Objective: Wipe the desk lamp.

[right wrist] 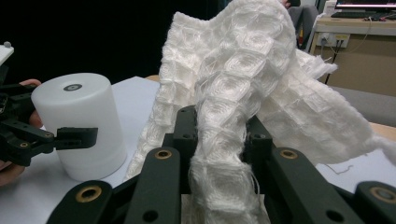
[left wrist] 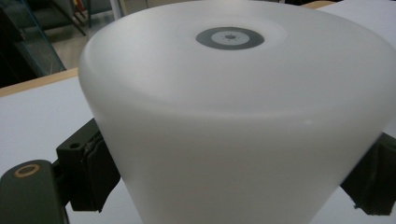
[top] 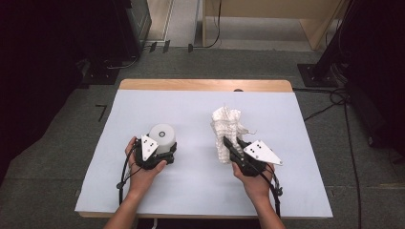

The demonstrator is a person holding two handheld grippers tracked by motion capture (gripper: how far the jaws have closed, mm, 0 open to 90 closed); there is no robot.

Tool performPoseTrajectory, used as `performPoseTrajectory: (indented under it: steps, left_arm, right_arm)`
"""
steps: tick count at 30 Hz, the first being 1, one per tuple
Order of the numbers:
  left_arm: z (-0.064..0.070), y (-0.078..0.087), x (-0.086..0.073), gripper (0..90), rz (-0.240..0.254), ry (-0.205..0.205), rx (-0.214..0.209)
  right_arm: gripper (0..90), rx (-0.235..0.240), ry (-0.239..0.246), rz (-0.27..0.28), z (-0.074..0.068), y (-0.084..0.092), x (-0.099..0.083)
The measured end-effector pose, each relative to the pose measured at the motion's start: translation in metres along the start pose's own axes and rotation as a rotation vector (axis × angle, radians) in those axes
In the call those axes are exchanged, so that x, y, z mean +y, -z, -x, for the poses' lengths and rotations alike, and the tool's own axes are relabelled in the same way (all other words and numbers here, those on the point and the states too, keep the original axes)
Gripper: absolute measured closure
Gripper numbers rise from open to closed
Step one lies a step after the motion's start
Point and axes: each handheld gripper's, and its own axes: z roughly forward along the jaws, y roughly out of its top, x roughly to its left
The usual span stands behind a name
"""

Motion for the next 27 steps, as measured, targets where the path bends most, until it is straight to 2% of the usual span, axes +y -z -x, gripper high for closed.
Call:
performPoseTrajectory:
  steps: [8, 11, 13, 15, 18, 22, 27]
  left_arm:
    - [-0.002, 0.0, 0.0, 8.0, -0.029, 0.03, 0.009]
    - [0.0, 0.001, 0.001, 5.5, -0.053, 0.031, 0.04]
    - [0.001, 0.002, 0.001, 1.6, -0.059, 0.047, 0.031]
    - [0.003, 0.004, 0.002, 1.1, -0.053, 0.064, 0.052]
    - [0.008, 0.004, 0.005, 1.2, -0.074, 0.111, 0.095]
    - [0.02, 0.001, 0.009, 1.2, -0.123, 0.159, 0.186]
    - [0.03, -0.004, 0.018, 1.2, -0.125, 0.184, 0.297]
  right_arm:
    - [72.9, -0.002, -0.001, -0.001, 0.001, 0.001, 0.0]
    - [72.9, -0.002, 0.0, 0.001, 0.001, 0.001, 0.001]
    - [72.9, -0.004, -0.002, 0.003, 0.002, 0.001, 0.0]
    - [72.9, -0.005, 0.001, 0.003, 0.002, 0.001, 0.0]
    - [72.9, -0.004, -0.001, 0.003, 0.002, 0.001, 0.0]
    - [72.9, -0.004, -0.001, 0.003, 0.002, 0.001, 0.001]
    - [72.9, -0.006, -0.004, 0.008, 0.002, 0.002, 0.001]
